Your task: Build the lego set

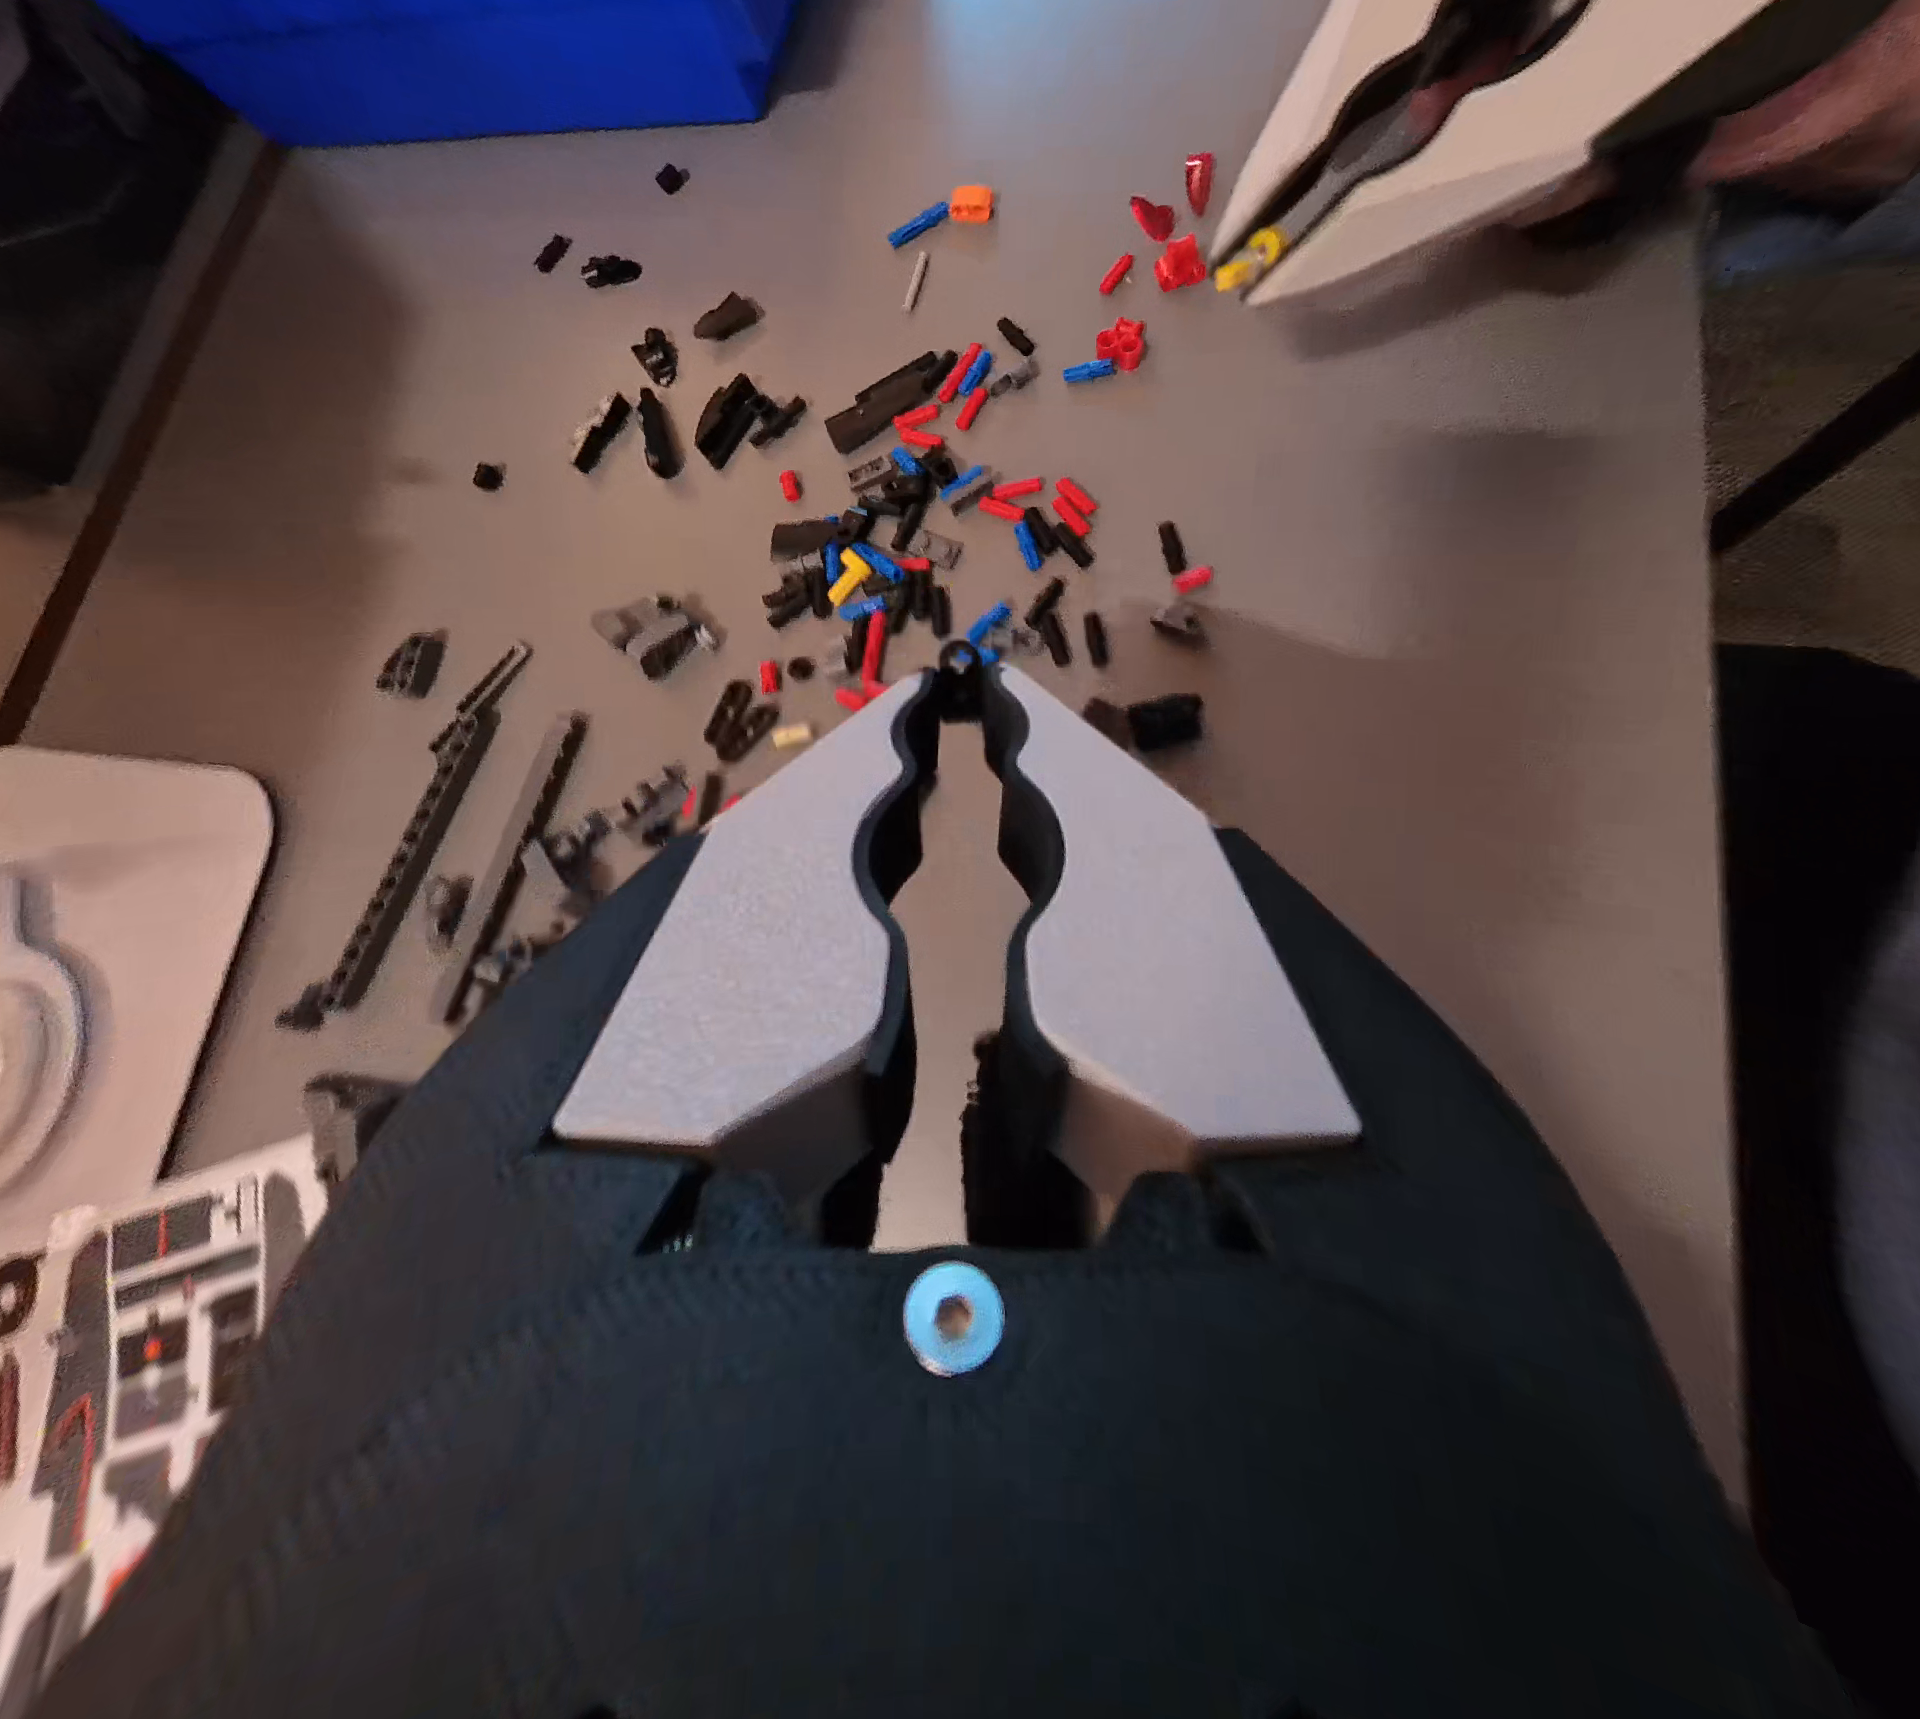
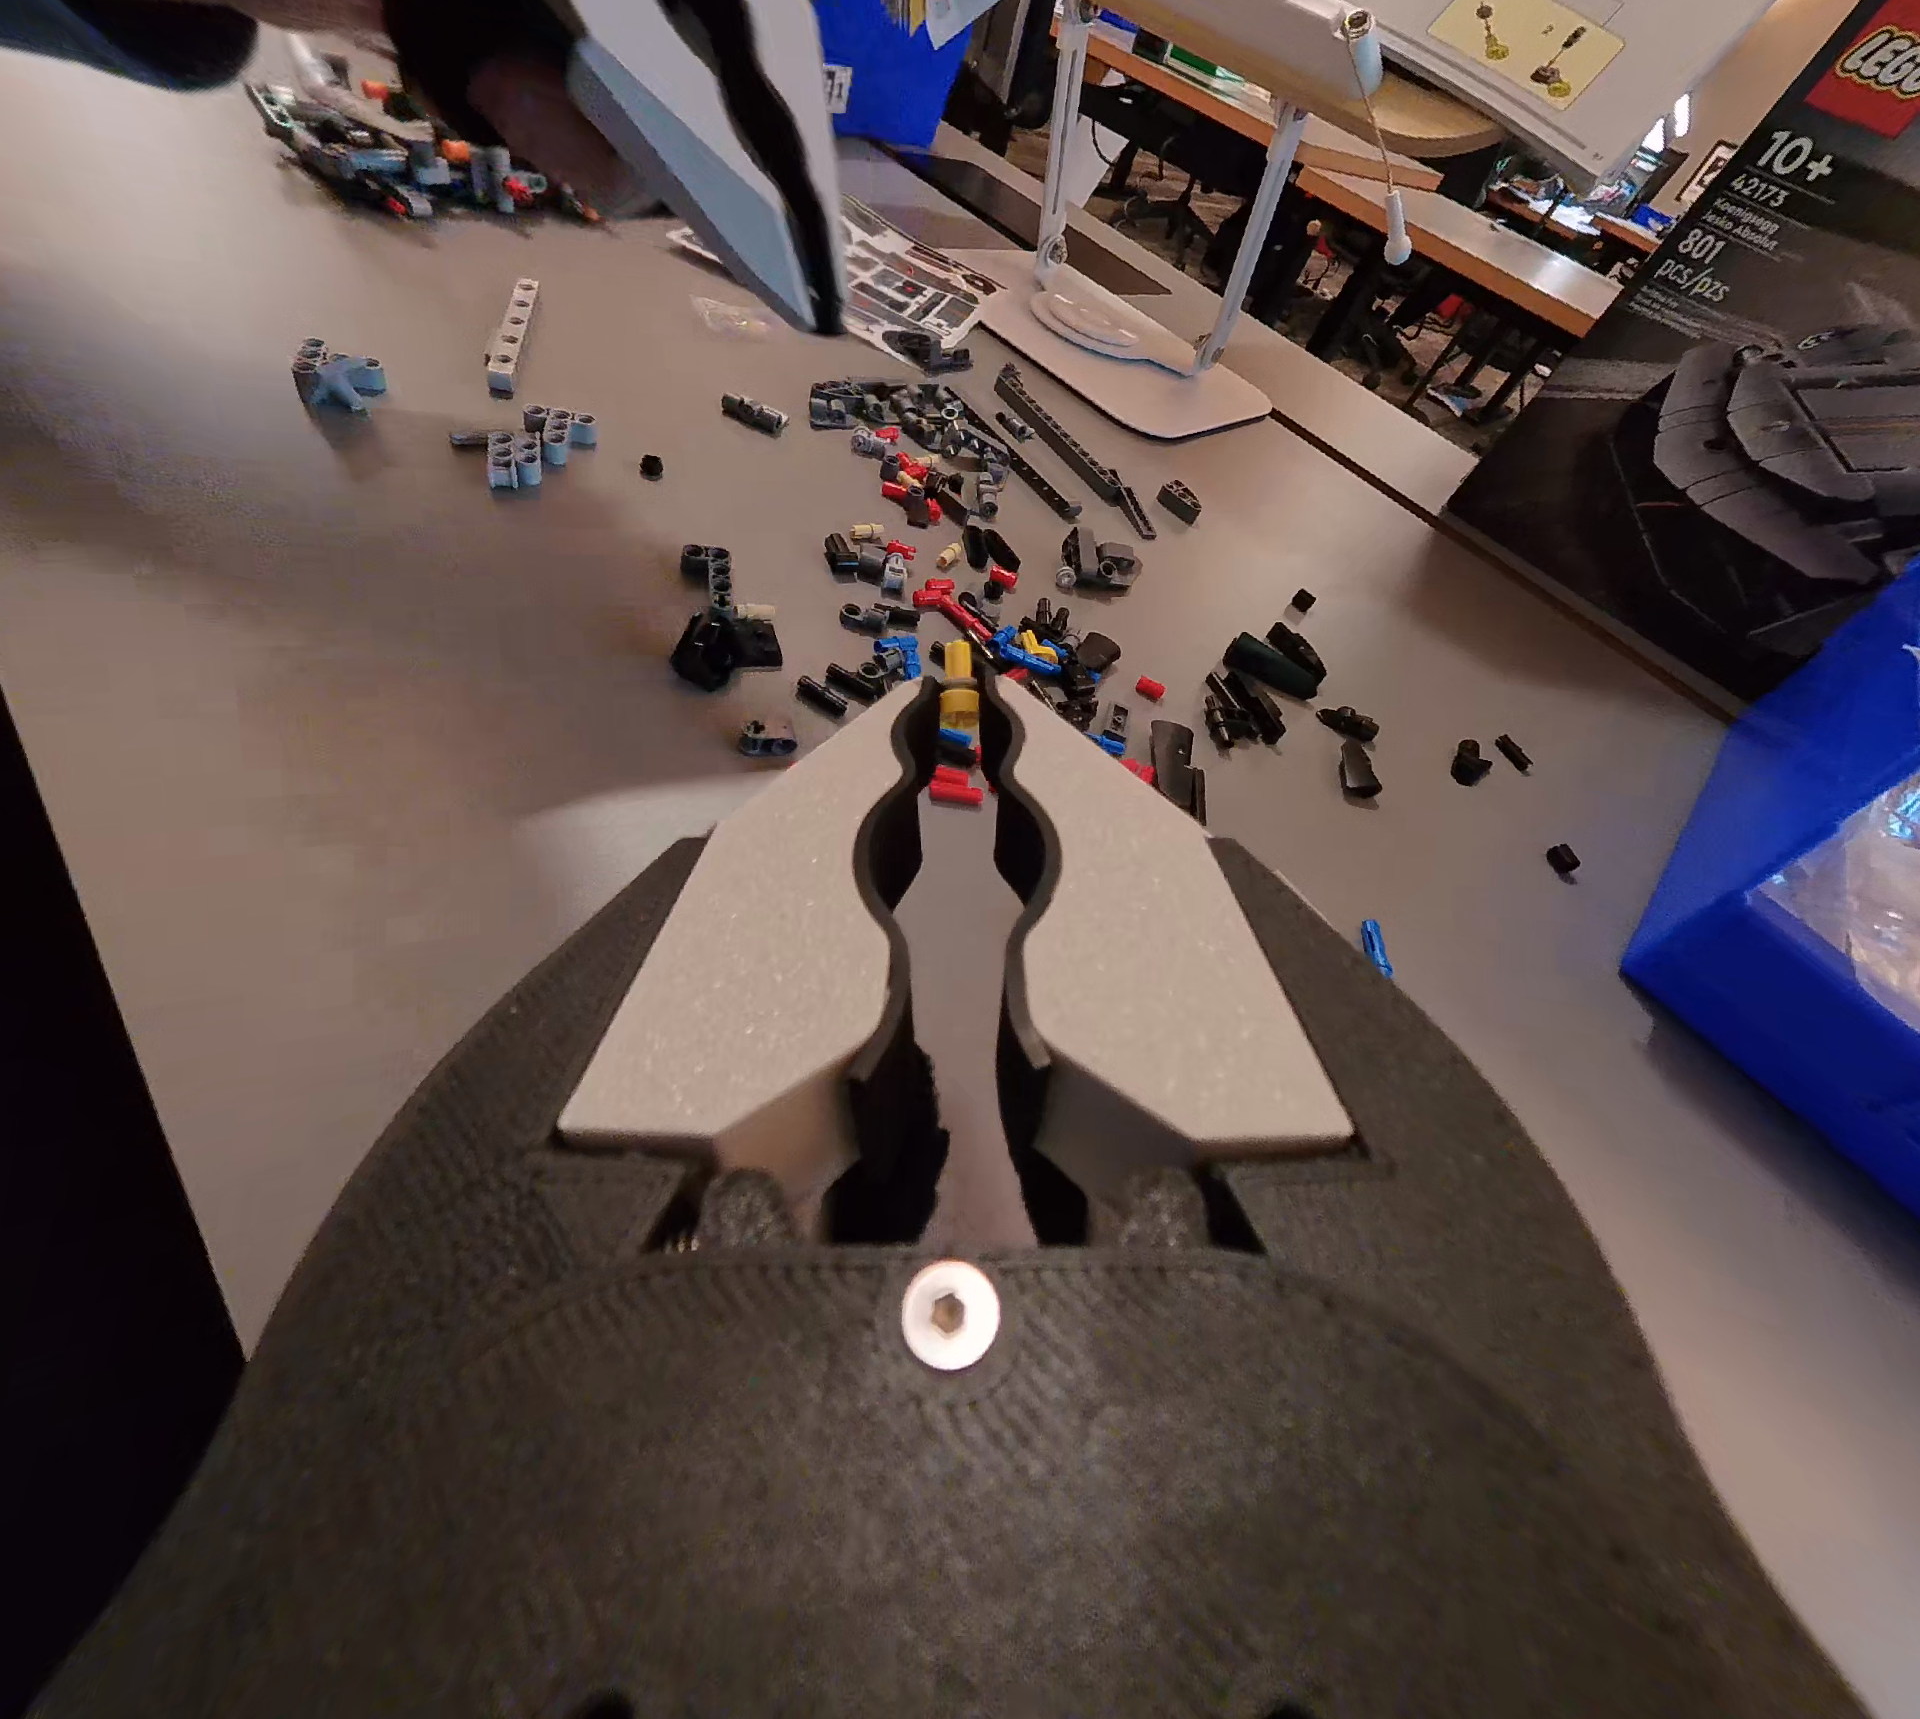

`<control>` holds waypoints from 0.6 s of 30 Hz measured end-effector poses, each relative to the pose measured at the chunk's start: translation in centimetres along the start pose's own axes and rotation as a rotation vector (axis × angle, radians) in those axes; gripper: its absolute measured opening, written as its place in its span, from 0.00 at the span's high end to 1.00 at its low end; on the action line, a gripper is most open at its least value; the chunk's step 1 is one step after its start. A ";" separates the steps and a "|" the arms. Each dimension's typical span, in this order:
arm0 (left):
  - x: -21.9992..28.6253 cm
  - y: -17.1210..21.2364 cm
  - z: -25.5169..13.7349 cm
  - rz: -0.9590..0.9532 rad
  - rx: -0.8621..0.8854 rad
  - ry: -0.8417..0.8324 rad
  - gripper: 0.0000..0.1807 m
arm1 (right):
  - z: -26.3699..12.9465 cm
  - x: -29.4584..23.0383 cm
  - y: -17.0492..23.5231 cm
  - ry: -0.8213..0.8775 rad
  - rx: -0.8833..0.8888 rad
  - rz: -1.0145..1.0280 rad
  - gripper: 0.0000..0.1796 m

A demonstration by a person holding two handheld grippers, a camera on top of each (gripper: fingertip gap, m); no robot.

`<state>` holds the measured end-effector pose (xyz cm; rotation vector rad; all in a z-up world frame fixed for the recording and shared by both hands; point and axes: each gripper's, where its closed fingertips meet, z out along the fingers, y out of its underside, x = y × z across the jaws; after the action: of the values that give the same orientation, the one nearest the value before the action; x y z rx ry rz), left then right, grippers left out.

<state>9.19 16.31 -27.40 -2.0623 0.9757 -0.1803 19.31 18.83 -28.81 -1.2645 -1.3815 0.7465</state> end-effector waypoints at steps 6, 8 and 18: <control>3.3 3.9 -3.1 -0.018 -0.060 0.020 0.97 | 0.0 0.1 -0.1 0.004 0.001 0.017 0.98; 4.8 5.3 -3.3 0.008 -0.096 0.023 0.97 | 0.0 -0.2 -0.2 -0.009 -0.011 0.021 0.98; 8.2 7.8 -2.0 0.041 -0.129 0.037 0.97 | 0.2 -4.1 -4.2 -0.082 -0.055 -0.068 0.98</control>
<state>9.42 6.59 -33.47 -2.1608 1.0761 -0.1381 17.36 14.02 -26.13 -1.2348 -1.5135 0.7242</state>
